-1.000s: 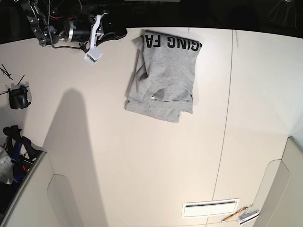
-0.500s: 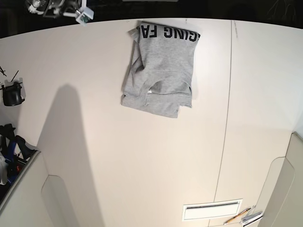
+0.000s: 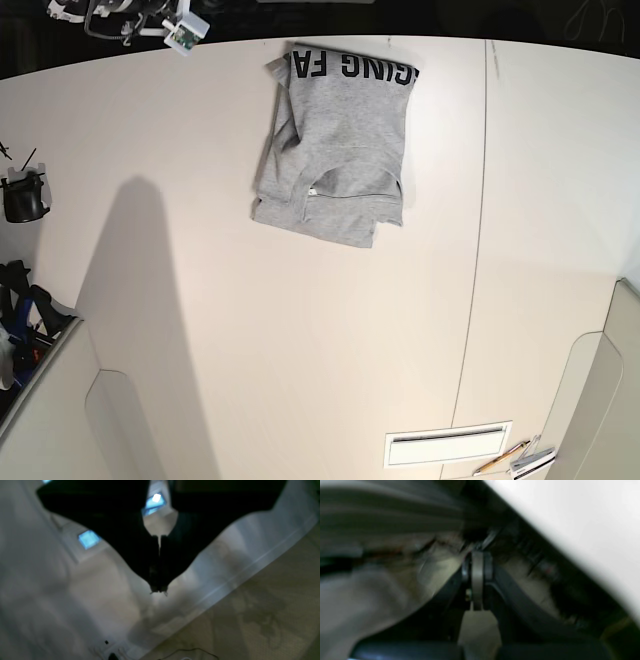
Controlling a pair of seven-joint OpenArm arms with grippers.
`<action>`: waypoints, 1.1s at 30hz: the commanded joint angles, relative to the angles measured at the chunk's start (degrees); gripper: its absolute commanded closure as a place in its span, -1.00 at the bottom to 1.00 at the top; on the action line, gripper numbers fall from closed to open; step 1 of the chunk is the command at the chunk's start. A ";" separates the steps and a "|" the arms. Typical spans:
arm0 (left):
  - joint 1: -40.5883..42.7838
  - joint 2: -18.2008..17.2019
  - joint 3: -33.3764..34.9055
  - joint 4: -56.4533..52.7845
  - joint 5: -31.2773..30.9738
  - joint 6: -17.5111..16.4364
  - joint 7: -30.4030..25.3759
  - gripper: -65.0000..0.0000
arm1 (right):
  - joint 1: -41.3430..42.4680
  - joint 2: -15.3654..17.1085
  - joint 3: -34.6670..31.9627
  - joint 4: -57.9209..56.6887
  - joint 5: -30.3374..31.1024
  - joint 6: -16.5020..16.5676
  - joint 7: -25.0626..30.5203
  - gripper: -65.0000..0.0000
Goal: Fold the T-shirt properly
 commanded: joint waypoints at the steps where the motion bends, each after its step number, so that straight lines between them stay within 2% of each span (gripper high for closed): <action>1: 1.75 0.39 0.33 0.15 -0.59 -0.44 0.94 1.00 | -1.49 0.50 -0.33 0.35 0.44 0.24 0.15 1.00; 9: 1.57 0.37 0.33 0.15 -0.59 -0.46 -0.33 1.00 | -5.33 0.50 -7.43 -5.70 -2.43 0.22 -1.07 1.00; 15: 1.62 0.39 0.35 0.11 -0.59 -1.05 -1.46 1.00 | -5.25 0.44 -12.68 -16.63 -5.09 0.20 -1.11 1.00; 19: 1.53 0.37 0.35 0.09 -0.59 -1.07 -1.95 1.00 | -3.58 0.35 -14.36 -24.55 -5.01 0.22 -1.18 1.00; 22: 1.01 0.39 0.35 0.07 -0.57 -1.03 -5.09 1.00 | -0.48 -0.04 -14.91 -29.35 -3.74 0.20 -1.18 1.00; 29: -4.07 0.57 0.44 -0.92 -0.79 -1.03 -6.88 1.00 | 9.62 -4.17 -14.93 -44.30 -3.76 -0.20 -1.16 1.00; 33: -9.73 0.37 4.20 -6.49 -0.76 -0.37 -8.26 1.00 | 16.17 -8.13 -14.93 -54.73 -3.78 2.19 -1.09 1.00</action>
